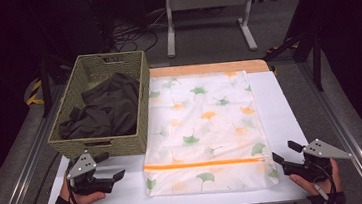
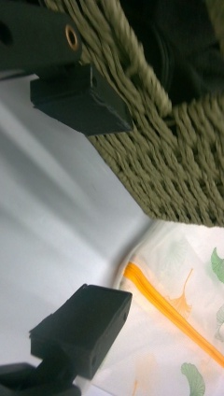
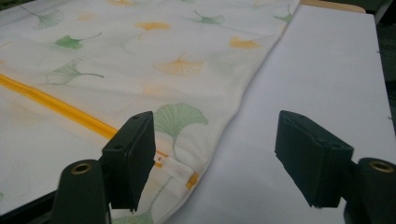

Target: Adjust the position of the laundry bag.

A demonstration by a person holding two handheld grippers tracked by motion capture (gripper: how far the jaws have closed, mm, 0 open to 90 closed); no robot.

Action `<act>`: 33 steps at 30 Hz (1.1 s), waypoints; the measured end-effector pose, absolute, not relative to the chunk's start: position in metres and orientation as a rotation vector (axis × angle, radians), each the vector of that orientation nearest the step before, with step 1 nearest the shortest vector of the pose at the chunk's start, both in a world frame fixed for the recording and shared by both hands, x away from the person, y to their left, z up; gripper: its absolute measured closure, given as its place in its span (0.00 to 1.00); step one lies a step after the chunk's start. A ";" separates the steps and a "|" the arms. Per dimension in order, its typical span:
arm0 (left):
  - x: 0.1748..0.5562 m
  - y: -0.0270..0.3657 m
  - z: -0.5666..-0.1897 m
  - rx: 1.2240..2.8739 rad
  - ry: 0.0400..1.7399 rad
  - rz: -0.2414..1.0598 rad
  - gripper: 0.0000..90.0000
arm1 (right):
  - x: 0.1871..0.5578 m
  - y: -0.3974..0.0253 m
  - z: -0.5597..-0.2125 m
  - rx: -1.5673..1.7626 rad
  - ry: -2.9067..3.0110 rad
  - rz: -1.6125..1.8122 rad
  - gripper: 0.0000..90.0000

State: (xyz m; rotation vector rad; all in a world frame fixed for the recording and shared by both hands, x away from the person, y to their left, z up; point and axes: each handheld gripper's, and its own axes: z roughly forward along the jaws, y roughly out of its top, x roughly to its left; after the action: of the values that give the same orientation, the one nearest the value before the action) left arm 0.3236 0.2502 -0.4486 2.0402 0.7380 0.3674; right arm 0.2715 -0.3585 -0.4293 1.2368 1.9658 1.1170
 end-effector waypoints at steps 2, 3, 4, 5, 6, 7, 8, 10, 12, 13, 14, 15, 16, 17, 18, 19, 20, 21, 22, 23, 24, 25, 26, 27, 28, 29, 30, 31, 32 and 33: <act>0.324 0.239 -0.450 2.068 0.723 0.335 0.24 | 0.273 -0.361 -0.432 1.270 1.959 1.091 0.36; 0.324 0.234 -0.450 2.082 0.709 0.331 0.25 | 0.274 -0.361 -0.433 1.291 1.960 1.088 0.37; 0.324 0.230 -0.451 2.079 0.704 0.317 0.26 | 0.274 -0.362 -0.434 1.298 1.961 1.074 0.40; 0.324 0.226 -0.451 2.077 0.705 0.300 0.26 | 0.274 -0.362 -0.434 1.300 1.964 1.073 0.42; 0.325 0.221 -0.451 2.089 0.704 0.298 0.26 | 0.274 -0.362 -0.434 1.304 1.970 1.081 0.43; 0.326 0.216 -0.452 2.090 0.698 0.279 0.27 | 0.275 -0.361 -0.434 1.304 1.979 1.079 0.47; 0.326 0.216 -0.452 2.090 0.698 0.279 0.28 | 0.276 -0.360 -0.435 1.303 1.990 1.074 0.50; 0.327 0.203 -0.452 2.113 0.685 0.281 0.28 | 0.278 -0.358 -0.436 1.299 2.008 1.066 0.53; 0.329 0.194 -0.453 2.130 0.679 0.273 0.30 | 0.282 -0.358 -0.436 1.295 2.029 1.061 0.55; 0.330 0.189 -0.453 2.139 0.669 0.270 0.30 | 0.284 -0.357 -0.437 1.300 2.032 1.063 0.55; 0.330 0.189 -0.453 2.139 0.669 0.270 0.31 | 0.284 -0.357 -0.437 1.300 2.032 1.063 0.55; 0.331 0.185 -0.454 2.146 0.656 0.255 0.31 | 0.287 -0.357 -0.438 1.310 2.036 1.070 0.55; 0.332 0.180 -0.455 2.164 0.635 0.251 0.33 | 0.291 -0.357 -0.439 1.315 2.045 1.079 0.55; 0.333 0.177 -0.456 2.183 0.638 0.244 0.35 | 0.294 -0.357 -0.442 1.332 2.054 1.057 0.54; 0.335 0.174 -0.457 2.197 0.636 0.233 0.40 | 0.297 -0.356 -0.444 1.338 2.062 1.046 0.53; 0.336 0.172 -0.459 2.210 0.627 0.222 0.45 | 0.299 -0.356 -0.445 1.346 2.068 1.045 0.52; 0.337 0.169 -0.460 2.225 0.624 0.218 0.48 | 0.302 -0.356 -0.447 1.357 2.073 1.041 0.51; 0.338 0.166 -0.461 2.249 0.622 0.225 0.52 | 0.303 -0.357 -0.448 1.360 2.079 1.038 0.51; 0.338 0.165 -0.462 2.254 0.627 0.218 0.58 | 0.305 -0.357 -0.450 1.376 2.091 1.047 0.51; 0.340 0.164 -0.463 2.260 0.625 0.216 0.60 | 0.306 -0.357 -0.450 1.385 2.099 1.050 0.51; 0.342 0.163 -0.464 2.266 0.631 0.210 0.67 | 0.308 -0.357 -0.452 1.399 2.104 1.048 0.51; 0.342 0.163 -0.464 2.266 0.631 0.210 0.71 | 0.308 -0.357 -0.452 1.399 2.104 1.048 0.51; 0.343 0.163 -0.464 2.266 0.628 0.203 0.71 | 0.310 -0.357 -0.453 1.414 2.117 1.047 0.52; 0.344 0.163 -0.464 2.267 0.627 0.208 0.74 | 0.312 -0.355 -0.454 1.411 2.129 1.044 0.54; 0.344 0.163 -0.464 2.267 0.630 0.212 0.79 | 0.312 -0.354 -0.454 1.401 2.141 1.043 0.58; 0.345 0.162 -0.464 2.266 0.630 0.213 0.81 | 0.312 -0.353 -0.454 1.402 2.154 1.047 0.60; 0.345 0.162 -0.464 2.271 0.627 0.220 0.84 | 0.313 -0.351 -0.454 1.391 2.167 1.054 0.62; 0.345 0.162 -0.464 2.269 0.635 0.221 0.88 | 0.314 -0.349 -0.454 1.388 2.183 1.054 0.66; 0.346 0.161 -0.464 2.270 0.631 0.229 0.91 | 0.315 -0.347 -0.454 1.376 2.194 1.041 0.69; 0.347 0.160 -0.464 2.271 0.630 0.232 0.92 | 0.316 -0.345 -0.453 1.376 2.196 1.023 0.75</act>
State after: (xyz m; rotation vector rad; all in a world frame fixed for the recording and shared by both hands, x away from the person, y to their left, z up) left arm 0.3468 0.1604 -0.4639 2.2713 0.6295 0.2319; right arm 0.3159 -0.3448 -0.4527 1.3761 2.1960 1.0232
